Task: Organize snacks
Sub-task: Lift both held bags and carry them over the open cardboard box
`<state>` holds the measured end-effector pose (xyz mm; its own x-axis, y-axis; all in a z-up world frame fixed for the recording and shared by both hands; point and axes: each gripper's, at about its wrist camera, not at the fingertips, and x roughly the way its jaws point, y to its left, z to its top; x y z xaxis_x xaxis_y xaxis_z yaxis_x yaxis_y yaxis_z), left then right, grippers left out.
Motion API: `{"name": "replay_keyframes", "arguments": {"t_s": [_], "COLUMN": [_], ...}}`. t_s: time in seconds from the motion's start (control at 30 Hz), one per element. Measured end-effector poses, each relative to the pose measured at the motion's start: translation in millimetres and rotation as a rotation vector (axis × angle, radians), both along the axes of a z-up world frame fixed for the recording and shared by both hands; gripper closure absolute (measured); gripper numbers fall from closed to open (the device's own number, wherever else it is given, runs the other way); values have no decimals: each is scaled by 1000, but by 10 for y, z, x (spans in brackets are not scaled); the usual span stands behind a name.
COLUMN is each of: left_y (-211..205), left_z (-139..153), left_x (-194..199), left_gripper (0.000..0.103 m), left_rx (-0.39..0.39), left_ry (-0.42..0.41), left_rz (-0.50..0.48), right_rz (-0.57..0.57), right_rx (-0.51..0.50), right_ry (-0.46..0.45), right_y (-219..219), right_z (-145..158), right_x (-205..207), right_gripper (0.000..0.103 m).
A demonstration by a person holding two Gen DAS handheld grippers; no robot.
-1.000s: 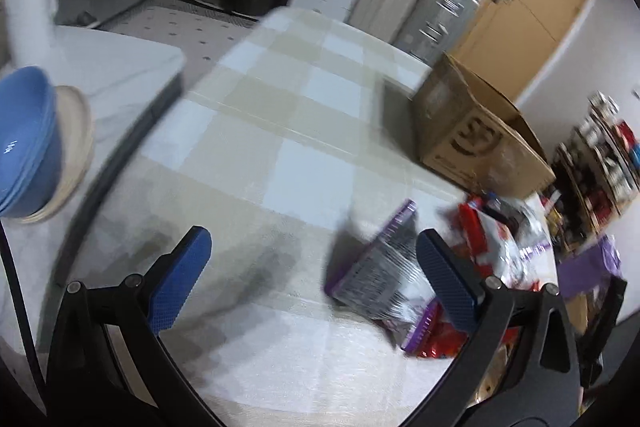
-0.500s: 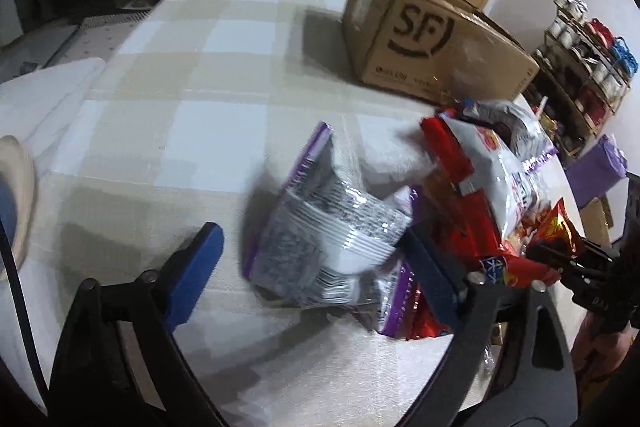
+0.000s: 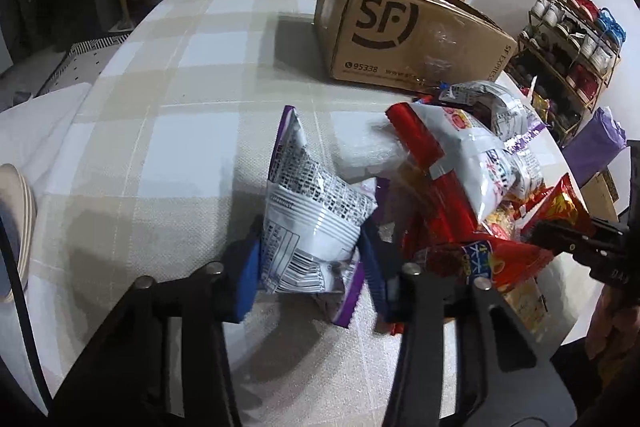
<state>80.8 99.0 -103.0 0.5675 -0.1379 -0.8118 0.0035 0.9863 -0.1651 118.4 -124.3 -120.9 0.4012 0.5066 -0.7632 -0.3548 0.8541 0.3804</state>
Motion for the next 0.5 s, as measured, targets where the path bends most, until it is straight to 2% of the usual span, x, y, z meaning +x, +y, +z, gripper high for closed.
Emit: {"name": "replay_keyframes", "arguments": {"t_s": [0.17,0.5], "left_y": [49,130], "left_z": [25,201], "left_x": [-51,-241], "left_gripper": [69,69], "left_rx": [0,1], "left_ry": [-3,-67], "left_rz": [16,54], "right_rz": [-16,-64], "right_rx": [36,134], "right_ry": [2,-44], "right_y": [-78,-262], "right_z": [37,231], "right_x": [-19,-66], "right_gripper": [79,79]}}
